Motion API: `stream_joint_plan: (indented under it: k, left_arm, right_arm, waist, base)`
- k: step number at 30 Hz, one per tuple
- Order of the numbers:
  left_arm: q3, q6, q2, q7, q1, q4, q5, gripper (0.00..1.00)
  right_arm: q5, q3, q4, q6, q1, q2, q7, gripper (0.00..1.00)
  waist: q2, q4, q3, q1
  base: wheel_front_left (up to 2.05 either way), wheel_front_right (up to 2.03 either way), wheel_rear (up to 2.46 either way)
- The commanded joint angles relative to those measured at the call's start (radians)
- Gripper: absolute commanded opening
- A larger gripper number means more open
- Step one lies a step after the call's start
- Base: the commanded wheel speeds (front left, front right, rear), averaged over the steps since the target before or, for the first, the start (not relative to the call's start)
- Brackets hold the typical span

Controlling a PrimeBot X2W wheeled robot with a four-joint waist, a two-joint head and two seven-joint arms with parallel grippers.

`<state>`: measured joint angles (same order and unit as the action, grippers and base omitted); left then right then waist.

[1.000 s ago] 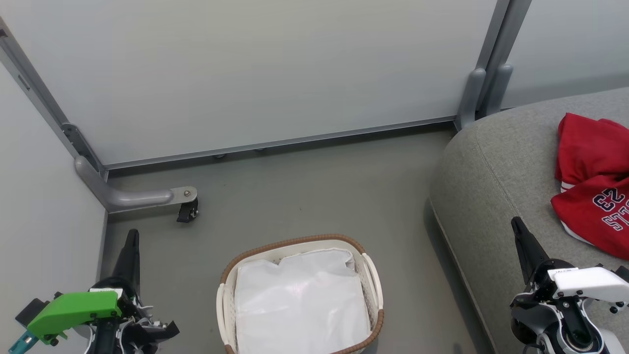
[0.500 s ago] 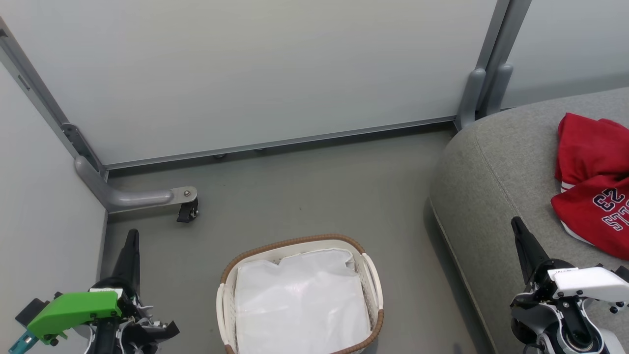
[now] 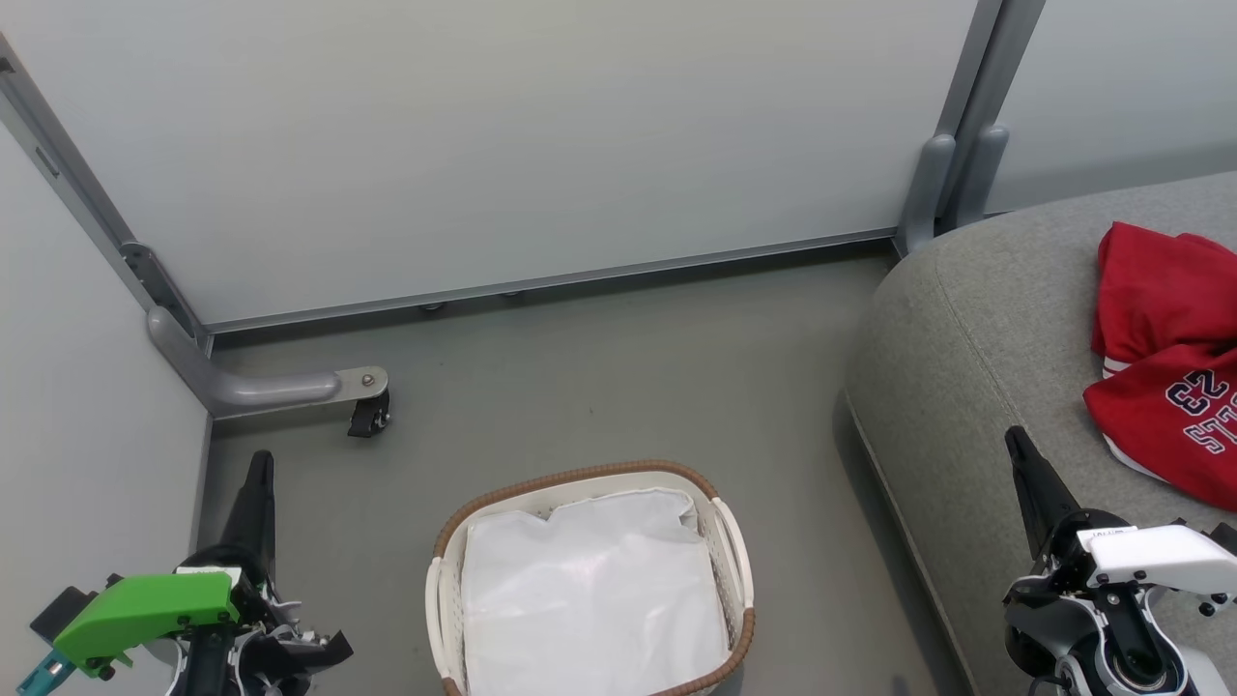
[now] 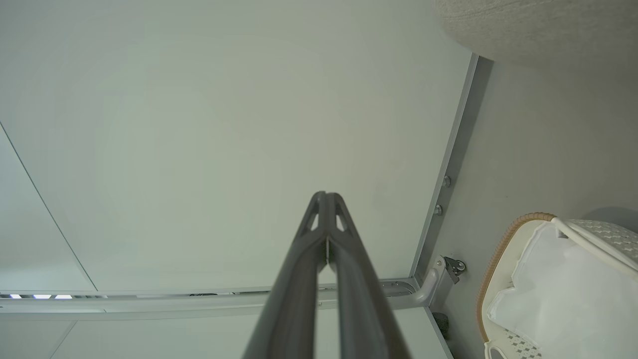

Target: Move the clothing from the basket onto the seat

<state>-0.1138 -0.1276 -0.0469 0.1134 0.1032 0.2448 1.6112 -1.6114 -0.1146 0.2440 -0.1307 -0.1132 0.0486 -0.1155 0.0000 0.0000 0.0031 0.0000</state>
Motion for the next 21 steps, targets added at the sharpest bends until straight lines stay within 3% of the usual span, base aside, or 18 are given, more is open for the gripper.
stream_joint_plan:
  k: [1, 21]
  left_arm:
    - [-0.002, -0.006, -0.006, 0.005, 0.01, -0.002, 0.003, 0.0]
    - [-0.002, -0.006, -0.006, 0.005, 0.01, -0.002, 0.003, 0.0]
  right_arm:
    - [-0.003, -0.001, -0.002, 0.0, 0.011, 0.003, -0.001, 0.0]
    - [-0.003, -0.001, -0.002, 0.0, 0.011, 0.003, -0.001, 0.0]
  waist:
    - [0.0, 0.0, 0.0, 0.0]
    - [0.0, 0.0, 0.0, 0.0]
  base:
    - [0.0, 0.0, 0.0]
    - [0.0, 0.0, 0.0]
